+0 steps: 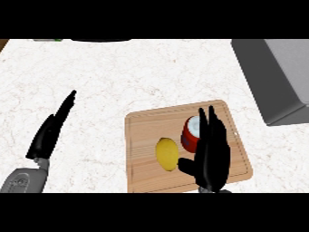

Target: Pick the can from the cutting board and place it in the cardboard box

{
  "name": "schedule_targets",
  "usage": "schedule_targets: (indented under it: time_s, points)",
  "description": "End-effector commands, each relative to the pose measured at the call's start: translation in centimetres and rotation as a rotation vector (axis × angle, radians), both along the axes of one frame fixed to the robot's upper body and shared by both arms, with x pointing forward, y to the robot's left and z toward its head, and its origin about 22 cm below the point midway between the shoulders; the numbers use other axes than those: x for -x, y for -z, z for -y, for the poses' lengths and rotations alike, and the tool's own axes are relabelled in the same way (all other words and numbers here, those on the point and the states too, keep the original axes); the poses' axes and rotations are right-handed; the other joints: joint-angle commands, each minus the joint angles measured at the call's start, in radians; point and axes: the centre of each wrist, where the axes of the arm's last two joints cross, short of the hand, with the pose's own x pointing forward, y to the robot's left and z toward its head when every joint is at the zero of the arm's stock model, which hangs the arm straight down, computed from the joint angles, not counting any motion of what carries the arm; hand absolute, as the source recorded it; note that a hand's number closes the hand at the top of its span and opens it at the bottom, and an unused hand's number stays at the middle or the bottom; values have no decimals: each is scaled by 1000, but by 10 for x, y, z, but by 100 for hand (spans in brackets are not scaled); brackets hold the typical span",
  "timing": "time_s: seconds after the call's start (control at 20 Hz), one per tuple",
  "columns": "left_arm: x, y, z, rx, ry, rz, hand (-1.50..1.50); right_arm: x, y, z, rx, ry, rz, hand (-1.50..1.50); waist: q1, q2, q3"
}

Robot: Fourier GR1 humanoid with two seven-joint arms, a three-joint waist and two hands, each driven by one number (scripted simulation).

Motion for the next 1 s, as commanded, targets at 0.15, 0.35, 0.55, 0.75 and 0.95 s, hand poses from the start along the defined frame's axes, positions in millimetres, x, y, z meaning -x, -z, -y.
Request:
schedule_targets:
  time_s: [0.15, 0.35, 0.55, 0.75, 0.95]
  points:
    - [-6, -2, -28, 6, -7, 16, 0, -6, 17, -5, 170, 28, 86, 150, 1, 6, 3]
    - [-11, 1, -7, 5, 6, 0, 0, -18, 19, 11, 254, 51, 153, 150, -2, 7, 3]
    - [-12, -17, -5, -3, -2, -5, 0, -13, 13, 22, 247, 76, 213, 150, 0, 5, 3]
    - [1, 8, -16, -3, -6, 6, 0, -7, 1, 11, 274, 145, 297, 150, -4, 5, 3]
    - [2, -6, -15, -20, 15, 28, 0, -12, -5, 2, 326, 26, 257, 150, 3, 6, 3]
